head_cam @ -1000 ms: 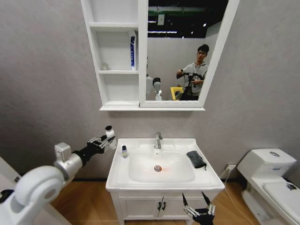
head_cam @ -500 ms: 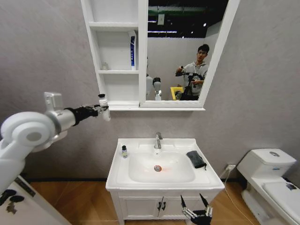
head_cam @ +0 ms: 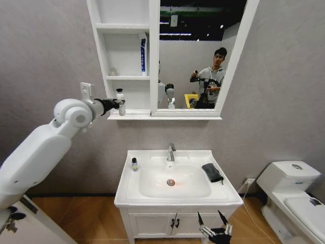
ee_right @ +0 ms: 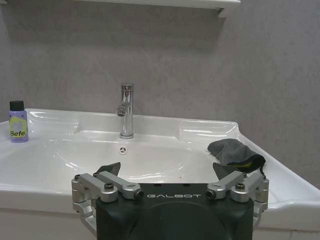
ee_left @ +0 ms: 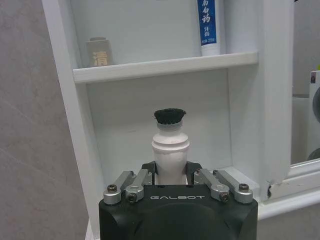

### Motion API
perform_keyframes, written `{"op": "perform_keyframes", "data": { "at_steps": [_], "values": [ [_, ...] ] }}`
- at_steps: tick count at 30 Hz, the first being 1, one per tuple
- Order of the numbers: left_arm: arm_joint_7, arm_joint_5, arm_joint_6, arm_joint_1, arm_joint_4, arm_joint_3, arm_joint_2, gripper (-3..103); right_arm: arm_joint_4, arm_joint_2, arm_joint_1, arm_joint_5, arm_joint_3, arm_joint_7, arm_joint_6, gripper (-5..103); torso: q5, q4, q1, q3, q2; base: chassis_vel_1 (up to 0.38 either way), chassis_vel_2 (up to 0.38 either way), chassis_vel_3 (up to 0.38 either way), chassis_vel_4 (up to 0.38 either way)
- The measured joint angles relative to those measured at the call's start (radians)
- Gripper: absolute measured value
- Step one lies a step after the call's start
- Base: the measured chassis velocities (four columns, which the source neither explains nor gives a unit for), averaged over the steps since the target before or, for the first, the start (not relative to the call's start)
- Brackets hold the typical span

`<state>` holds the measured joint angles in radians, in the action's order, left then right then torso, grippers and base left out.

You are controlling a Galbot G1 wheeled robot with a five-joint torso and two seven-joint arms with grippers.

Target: Move facial cleanser and shampoo from washbasin to cabinet, then wipe washbasin with towel.

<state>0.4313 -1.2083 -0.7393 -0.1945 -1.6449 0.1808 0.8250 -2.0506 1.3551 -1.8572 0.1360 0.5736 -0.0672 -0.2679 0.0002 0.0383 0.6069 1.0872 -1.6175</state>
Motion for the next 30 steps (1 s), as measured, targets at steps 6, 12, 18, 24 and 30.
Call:
{"op": "perform_keyframes", "data": {
  "at_steps": [6,12,18,24,30],
  "values": [
    [-0.008,0.044,0.002,-0.034,0.121,0.015,0.093,30,0.012,-0.003,0.008,0.002,0.001,0.000,0.000,100,0.0000,0.0001,0.000,0.000,0.000,0.000,0.000,0.000,0.000],
    [-0.021,0.088,0.002,-0.057,0.221,0.011,0.153,30,0.023,-0.006,0.010,0.007,0.005,0.000,-0.006,100,-0.0001,0.0000,0.000,0.000,0.000,0.000,0.000,0.000,0.000],
    [-0.035,0.135,0.010,-0.077,0.330,0.004,0.201,30,0.044,-0.011,0.010,0.012,0.005,0.000,-0.017,100,0.0000,0.0002,0.000,0.000,0.000,0.000,0.000,0.000,0.000],
    [-0.045,0.161,0.018,-0.080,0.394,-0.016,0.230,30,0.054,-0.015,0.014,0.016,0.007,-0.001,-0.019,100,-0.0001,0.0001,0.000,0.000,0.000,0.000,0.000,0.000,0.000],
    [-0.038,0.131,0.009,-0.071,0.377,-0.026,0.230,37,0.063,-0.021,0.023,0.020,0.010,-0.001,-0.018,100,-0.0010,0.0000,0.000,0.000,0.000,0.000,0.000,0.000,0.000]
  ]
}}
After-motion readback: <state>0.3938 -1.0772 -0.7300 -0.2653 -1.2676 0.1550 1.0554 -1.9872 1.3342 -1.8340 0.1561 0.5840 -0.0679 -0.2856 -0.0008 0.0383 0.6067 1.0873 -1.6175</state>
